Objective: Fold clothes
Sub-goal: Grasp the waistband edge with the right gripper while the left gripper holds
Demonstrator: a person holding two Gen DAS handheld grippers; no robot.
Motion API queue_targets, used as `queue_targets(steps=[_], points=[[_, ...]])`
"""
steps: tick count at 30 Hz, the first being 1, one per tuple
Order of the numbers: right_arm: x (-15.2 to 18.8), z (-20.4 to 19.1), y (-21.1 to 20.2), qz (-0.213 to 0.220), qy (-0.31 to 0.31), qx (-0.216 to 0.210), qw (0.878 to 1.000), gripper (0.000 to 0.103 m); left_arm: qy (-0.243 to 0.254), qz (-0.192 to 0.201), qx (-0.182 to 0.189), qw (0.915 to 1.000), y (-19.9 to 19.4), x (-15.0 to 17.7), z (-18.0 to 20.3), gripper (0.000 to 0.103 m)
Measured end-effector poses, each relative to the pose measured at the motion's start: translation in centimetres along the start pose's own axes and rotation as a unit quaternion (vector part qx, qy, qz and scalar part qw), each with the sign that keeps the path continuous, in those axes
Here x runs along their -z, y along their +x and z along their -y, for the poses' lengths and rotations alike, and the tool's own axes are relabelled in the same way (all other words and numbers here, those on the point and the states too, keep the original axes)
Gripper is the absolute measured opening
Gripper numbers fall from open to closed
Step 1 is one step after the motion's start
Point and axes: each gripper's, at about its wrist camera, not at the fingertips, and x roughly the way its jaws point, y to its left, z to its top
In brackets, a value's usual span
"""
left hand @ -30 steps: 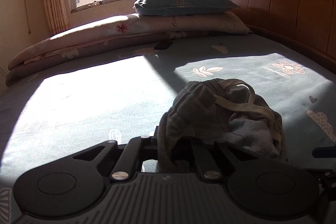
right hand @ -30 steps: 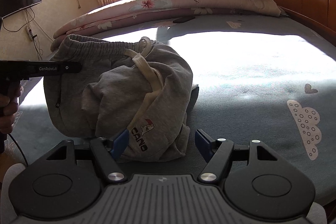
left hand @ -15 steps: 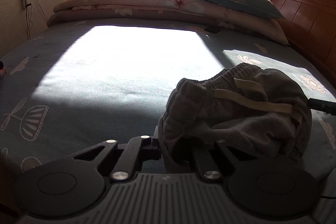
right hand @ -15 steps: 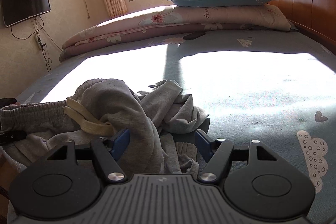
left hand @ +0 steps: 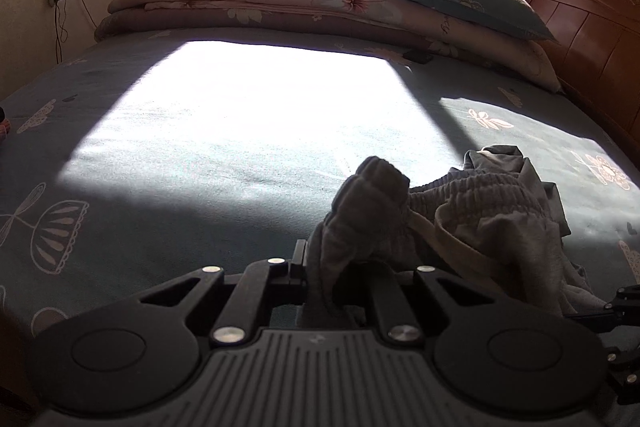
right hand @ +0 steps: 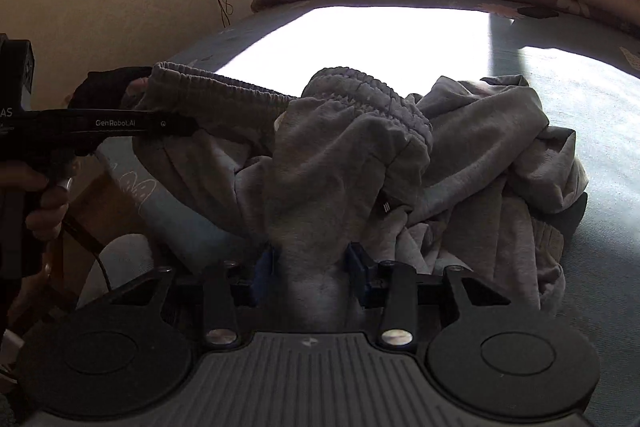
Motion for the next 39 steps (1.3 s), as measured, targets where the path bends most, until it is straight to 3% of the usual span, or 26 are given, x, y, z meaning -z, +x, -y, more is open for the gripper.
queue_targets(steps=[5, 8, 13, 18, 23, 25, 28, 30, 33, 35, 36, 39], points=[[-0.5, 0.9, -2.9, 0.019, 0.01, -0.018, 1.0, 0.047, -0.007, -0.011, -0.015, 0.9998, 1.1, 0.5, -0.5, 0.012], [-1.8, 2.8, -4.0, 0.057, 0.04, 0.007, 0.998, 0.047, -0.017, -0.02, -0.022, 0.9994, 1.5, 0.8, -1.1, 0.014], [-3.8, 6.7, -2.1, 0.09, 0.109, -0.004, 0.99, 0.047, -0.029, -0.037, -0.027, 0.9985, 2.3, 1.4, -2.1, 0.015], [-4.7, 8.8, 2.9, 0.052, 0.145, -0.011, 0.988, 0.048, -0.038, -0.05, -0.03, 0.9976, 2.9, 1.8, -2.4, 0.016], [-4.1, 9.9, 6.2, 0.023, 0.202, -0.075, 0.976, 0.05, -0.033, -0.058, -0.034, 0.9972, 3.6, 2.1, -2.5, 0.016], [-4.2, 9.8, 6.3, 0.03, 0.212, -0.095, 0.972, 0.046, -0.032, -0.06, -0.035, 0.9971, 3.8, 2.1, -2.5, 0.016], [-4.6, 8.0, 4.9, 0.058, 0.154, -0.108, 0.98, 0.045, -0.031, -0.062, -0.036, 0.997, 4.1, 2.1, -2.6, 0.016], [-4.7, 5.6, 3.8, 0.056, 0.065, -0.124, 0.989, 0.046, -0.03, -0.063, -0.036, 0.9969, 4.4, 2.1, -2.6, 0.017], [-4.8, 2.1, 2.1, 0.049, -0.067, -0.144, 0.986, 0.052, -0.03, -0.065, -0.037, 0.9968, 4.6, 2.2, -2.6, 0.017], [-4.4, 0.7, 2.0, 0.028, -0.131, -0.125, 0.983, 0.053, -0.028, -0.065, -0.036, 0.9969, 4.7, 2.3, -2.5, 0.018], [-4.2, 0.7, 2.0, 0.024, -0.143, -0.112, 0.983, 0.054, -0.026, -0.064, -0.036, 0.9969, 4.8, 2.3, -2.5, 0.018], [-4.5, 3.5, 2.9, 0.018, -0.073, -0.111, 0.991, 0.058, -0.025, -0.065, -0.035, 0.9969, 4.9, 2.4, -2.6, 0.018]])
